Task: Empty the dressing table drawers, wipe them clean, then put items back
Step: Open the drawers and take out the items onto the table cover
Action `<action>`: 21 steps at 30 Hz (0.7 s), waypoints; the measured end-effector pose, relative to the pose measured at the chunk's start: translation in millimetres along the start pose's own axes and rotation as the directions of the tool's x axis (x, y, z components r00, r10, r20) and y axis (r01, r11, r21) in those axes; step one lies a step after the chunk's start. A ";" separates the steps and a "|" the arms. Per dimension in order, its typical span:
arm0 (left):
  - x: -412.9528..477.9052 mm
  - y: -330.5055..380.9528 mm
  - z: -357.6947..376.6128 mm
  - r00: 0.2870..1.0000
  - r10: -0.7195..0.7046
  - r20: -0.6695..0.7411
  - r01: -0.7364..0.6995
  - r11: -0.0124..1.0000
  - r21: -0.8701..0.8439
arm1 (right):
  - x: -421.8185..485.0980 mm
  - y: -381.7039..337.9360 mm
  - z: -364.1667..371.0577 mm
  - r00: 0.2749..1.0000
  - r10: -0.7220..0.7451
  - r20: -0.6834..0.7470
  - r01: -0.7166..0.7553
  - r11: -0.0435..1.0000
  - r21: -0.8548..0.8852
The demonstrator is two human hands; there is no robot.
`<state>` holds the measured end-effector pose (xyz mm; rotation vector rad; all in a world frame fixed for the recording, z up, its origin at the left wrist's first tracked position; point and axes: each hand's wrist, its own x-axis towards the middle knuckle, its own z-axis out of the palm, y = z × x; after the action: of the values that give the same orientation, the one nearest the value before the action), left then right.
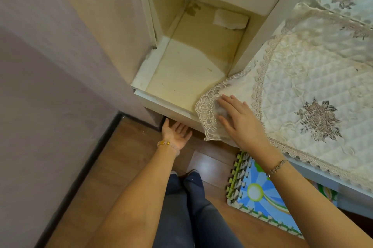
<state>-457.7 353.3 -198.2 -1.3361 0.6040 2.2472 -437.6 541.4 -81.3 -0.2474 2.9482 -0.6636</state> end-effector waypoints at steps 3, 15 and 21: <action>-4.6 -1.3 -6.2 1.000 0.012 -0.005 -0.012 1.000 -0.005 | -10.4 1.2 5.1 1.000 -0.028 0.006 0.028 1.000 -0.011; -42.1 -18.9 -90.1 0.998 0.012 -0.058 -0.014 0.999 -0.033 | -16.8 0.4 13.4 1.000 -0.017 0.019 0.017 1.000 -0.011; -66.1 -26.9 -139.9 0.992 -0.010 -0.128 0.005 0.999 -0.043 | -21.1 -7.9 14.8 0.999 0.033 0.011 -0.034 0.999 0.019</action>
<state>-317.1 283.6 -203.7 -1.5101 0.5969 2.1920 -413.8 532.0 -89.6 -0.1989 2.9271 -0.6840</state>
